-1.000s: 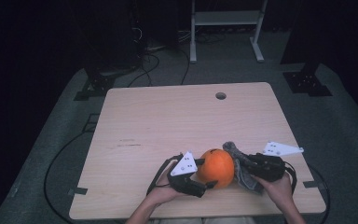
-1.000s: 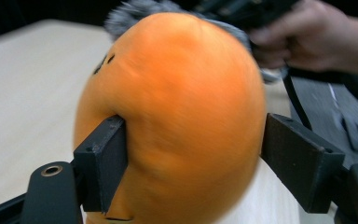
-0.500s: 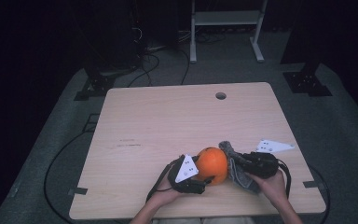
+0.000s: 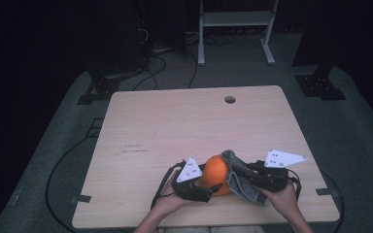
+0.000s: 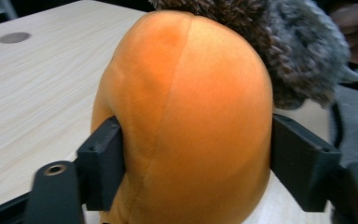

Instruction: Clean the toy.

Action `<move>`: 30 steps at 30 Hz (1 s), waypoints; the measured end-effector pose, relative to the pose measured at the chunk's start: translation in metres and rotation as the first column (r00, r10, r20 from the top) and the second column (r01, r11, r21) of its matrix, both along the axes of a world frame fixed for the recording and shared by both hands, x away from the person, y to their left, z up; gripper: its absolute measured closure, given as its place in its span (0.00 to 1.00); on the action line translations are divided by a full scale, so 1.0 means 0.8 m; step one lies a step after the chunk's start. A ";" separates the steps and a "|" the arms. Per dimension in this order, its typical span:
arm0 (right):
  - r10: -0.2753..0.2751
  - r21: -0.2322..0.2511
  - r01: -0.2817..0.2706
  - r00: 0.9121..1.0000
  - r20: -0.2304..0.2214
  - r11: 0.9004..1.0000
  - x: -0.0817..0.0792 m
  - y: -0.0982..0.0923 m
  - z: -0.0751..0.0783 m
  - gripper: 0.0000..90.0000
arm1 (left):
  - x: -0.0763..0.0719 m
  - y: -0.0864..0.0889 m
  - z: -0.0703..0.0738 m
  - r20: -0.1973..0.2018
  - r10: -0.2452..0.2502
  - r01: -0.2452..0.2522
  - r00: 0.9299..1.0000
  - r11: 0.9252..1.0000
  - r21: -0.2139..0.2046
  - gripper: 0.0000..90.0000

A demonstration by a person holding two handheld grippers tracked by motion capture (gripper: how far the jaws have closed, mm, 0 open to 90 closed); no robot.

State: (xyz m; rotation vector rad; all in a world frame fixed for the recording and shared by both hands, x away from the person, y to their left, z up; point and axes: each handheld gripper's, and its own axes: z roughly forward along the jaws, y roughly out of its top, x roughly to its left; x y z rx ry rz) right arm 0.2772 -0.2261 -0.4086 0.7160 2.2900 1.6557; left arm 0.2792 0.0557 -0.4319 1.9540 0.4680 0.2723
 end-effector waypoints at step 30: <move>-0.010 -0.079 0.016 0.997 0.072 0.997 -0.008 0.003 0.013 0.86 | -0.013 -0.024 -0.018 0.173 -0.085 0.076 0.981 0.995 0.058 0.29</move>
